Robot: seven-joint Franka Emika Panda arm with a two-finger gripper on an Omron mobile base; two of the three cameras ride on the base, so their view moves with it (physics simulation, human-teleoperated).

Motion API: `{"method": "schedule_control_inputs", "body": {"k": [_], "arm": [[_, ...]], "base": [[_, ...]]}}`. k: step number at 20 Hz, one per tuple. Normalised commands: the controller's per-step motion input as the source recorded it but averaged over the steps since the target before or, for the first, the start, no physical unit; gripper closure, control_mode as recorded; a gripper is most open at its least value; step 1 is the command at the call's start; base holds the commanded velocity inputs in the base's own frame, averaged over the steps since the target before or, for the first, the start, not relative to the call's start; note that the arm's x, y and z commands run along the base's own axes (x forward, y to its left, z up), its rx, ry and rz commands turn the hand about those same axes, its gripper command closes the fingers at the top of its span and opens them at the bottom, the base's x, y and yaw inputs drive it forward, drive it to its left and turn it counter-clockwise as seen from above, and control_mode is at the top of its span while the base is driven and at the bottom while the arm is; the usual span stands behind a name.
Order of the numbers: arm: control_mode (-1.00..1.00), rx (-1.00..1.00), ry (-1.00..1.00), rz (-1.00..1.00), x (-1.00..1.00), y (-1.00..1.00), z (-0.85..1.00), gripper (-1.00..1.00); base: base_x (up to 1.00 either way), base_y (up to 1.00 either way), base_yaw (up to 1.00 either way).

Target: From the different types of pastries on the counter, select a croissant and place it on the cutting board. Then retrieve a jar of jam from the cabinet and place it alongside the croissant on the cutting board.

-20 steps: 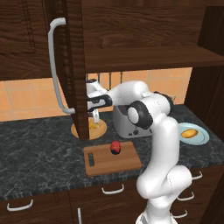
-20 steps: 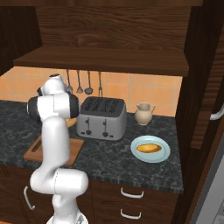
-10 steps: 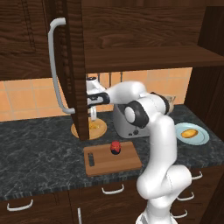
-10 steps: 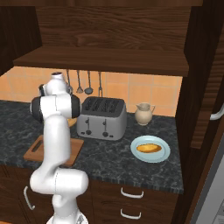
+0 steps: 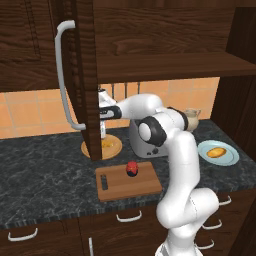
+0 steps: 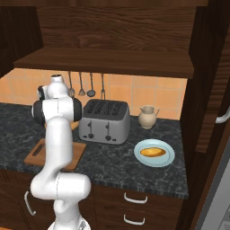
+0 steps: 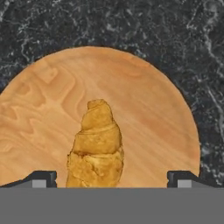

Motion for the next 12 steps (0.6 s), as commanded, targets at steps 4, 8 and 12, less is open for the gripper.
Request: {"method": "schedule_control_inputs", "body": {"k": [4, 8, 12], "arm": [[-1.0, 0.0, 0.1, 0.0, -0.18, 0.0, -0.19, -1.0], [-1.0, 0.0, 0.13, 0.0, -0.16, 0.0, -0.1, -1.0], [-1.0, 0.0, 0.11, 0.0, -0.25, 0.0, -0.27, -1.0]], "base": [[0.0, 0.0, 0.0], [0.0, 0.0, 0.0], [0.0, 0.0, 0.0]]}}
